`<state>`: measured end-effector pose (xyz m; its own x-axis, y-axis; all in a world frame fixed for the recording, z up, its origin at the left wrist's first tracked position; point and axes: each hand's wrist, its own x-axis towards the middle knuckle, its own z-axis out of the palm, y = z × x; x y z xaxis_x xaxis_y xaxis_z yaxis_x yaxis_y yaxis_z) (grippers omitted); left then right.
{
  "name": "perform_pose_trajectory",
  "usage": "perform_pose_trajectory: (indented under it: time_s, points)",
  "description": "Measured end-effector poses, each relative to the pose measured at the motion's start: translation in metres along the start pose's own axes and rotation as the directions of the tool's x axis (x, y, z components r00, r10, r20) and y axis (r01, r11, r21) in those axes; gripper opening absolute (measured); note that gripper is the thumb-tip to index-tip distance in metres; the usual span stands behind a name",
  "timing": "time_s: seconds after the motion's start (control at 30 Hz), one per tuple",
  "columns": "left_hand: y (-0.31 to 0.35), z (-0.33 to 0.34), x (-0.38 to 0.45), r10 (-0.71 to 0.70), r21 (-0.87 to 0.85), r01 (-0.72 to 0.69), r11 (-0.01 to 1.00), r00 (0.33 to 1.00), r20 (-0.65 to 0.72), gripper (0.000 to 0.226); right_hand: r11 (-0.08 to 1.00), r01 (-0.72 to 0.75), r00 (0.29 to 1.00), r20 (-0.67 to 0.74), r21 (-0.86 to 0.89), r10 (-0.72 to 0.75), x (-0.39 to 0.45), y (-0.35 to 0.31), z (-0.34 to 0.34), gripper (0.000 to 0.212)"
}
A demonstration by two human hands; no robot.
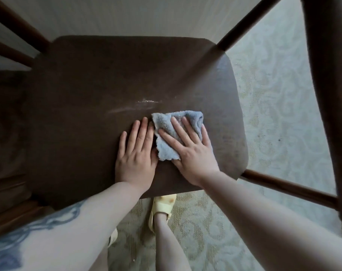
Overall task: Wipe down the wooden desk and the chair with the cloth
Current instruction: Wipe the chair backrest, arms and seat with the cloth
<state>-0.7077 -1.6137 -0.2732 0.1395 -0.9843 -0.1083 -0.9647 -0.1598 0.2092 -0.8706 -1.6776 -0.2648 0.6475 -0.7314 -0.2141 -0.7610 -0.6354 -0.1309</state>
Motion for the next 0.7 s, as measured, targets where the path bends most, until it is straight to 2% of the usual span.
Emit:
perform_pose_trajectory:
  time_s: [0.03,0.07,0.1,0.13,0.2,0.23,0.27,0.3,0.33,0.4,0.43,0.47,0.5,0.57,0.6,0.63,0.7]
  points:
    - [0.000,-0.001,0.002,-0.010,-0.007,0.010,1.000,1.000,-0.010,0.063,1.000,-0.023,1.000,-0.011,-0.002,0.023,0.012,0.020,-0.002,0.065]
    - [0.001,-0.002,0.003,-0.021,-0.015,0.021,1.000,1.000,-0.015,0.062,0.988,-0.151,0.988,-0.017,0.015,0.151,0.023,0.041,-0.005,0.066]
    - [0.001,-0.003,0.004,-0.023,-0.024,0.023,0.999,1.000,-0.014,0.062,0.935,-0.349,0.937,-0.010,0.063,0.350,0.030,0.060,-0.011,0.065]
    - [0.002,-0.003,0.006,-0.015,-0.031,0.015,0.999,1.000,-0.014,0.062,0.839,-0.532,0.845,0.004,0.115,0.535,0.032,0.073,-0.016,0.064]
    - [0.001,-0.004,0.011,-0.005,-0.038,0.005,0.999,1.000,-0.012,0.062,0.684,-0.712,0.692,-0.012,0.157,0.722,0.029,0.064,-0.016,0.064]
    - [0.001,-0.003,0.012,-0.006,-0.041,0.006,0.999,1.000,-0.012,0.062,0.656,-0.740,0.659,-0.039,0.146,0.751,0.023,0.048,-0.013,0.065]
    - [0.001,-0.003,0.013,-0.009,-0.044,0.008,0.999,1.000,-0.018,0.062,0.672,-0.724,0.670,-0.076,0.155,0.739,0.015,0.029,-0.009,0.065]
    - [0.002,-0.003,0.013,-0.010,-0.043,0.009,0.999,1.000,-0.023,0.062,0.721,-0.675,0.717,-0.088,0.158,0.691,0.008,0.014,-0.006,0.065]
    - [0.003,-0.003,0.013,-0.011,-0.041,0.010,0.999,1.000,-0.026,0.062,0.796,-0.589,0.797,-0.065,0.139,0.601,0.002,0.006,-0.003,0.065]
    - [0.006,-0.003,0.013,-0.012,-0.034,0.011,0.999,0.999,-0.033,0.061,0.934,-0.354,0.935,-0.021,0.044,0.355,0.006,0.026,-0.006,0.066]
    - [0.007,-0.002,0.012,-0.013,-0.033,0.012,0.999,0.999,-0.039,0.061,0.953,-0.303,0.953,-0.009,0.012,0.303,0.012,0.045,-0.009,0.067]
    - [0.009,-0.002,0.012,-0.016,-0.031,0.015,0.999,0.999,-0.043,0.061,0.932,-0.363,0.932,-0.002,0.007,0.363,0.016,0.062,-0.013,0.068]
    - [0.010,-0.001,0.013,-0.022,-0.028,0.021,0.999,0.999,-0.043,0.061,0.860,-0.508,0.861,0.008,0.046,0.508,0.017,0.074,-0.016,0.069]
    - [0.011,-0.002,0.013,-0.037,-0.031,0.036,0.999,0.999,-0.035,0.060,0.649,-0.749,0.653,-0.017,0.137,0.757,0.005,0.063,-0.011,0.071]
    - [0.011,-0.002,0.012,-0.038,-0.037,0.037,0.999,0.999,-0.033,0.060,0.626,-0.767,0.626,-0.051,0.141,0.778,-0.006,0.039,-0.006,0.073]
    - [0.011,-0.002,0.011,-0.028,-0.039,0.027,0.999,0.999,-0.031,0.059,0.697,-0.706,0.694,-0.072,0.125,0.716,-0.018,0.010,-0.001,0.076]
    - [0.004,-0.001,0.002,0.000,-0.023,0.000,1.000,1.000,-0.015,0.059,0.915,-0.379,0.920,-0.048,0.138,0.388,-0.032,-0.041,0.006,0.073]
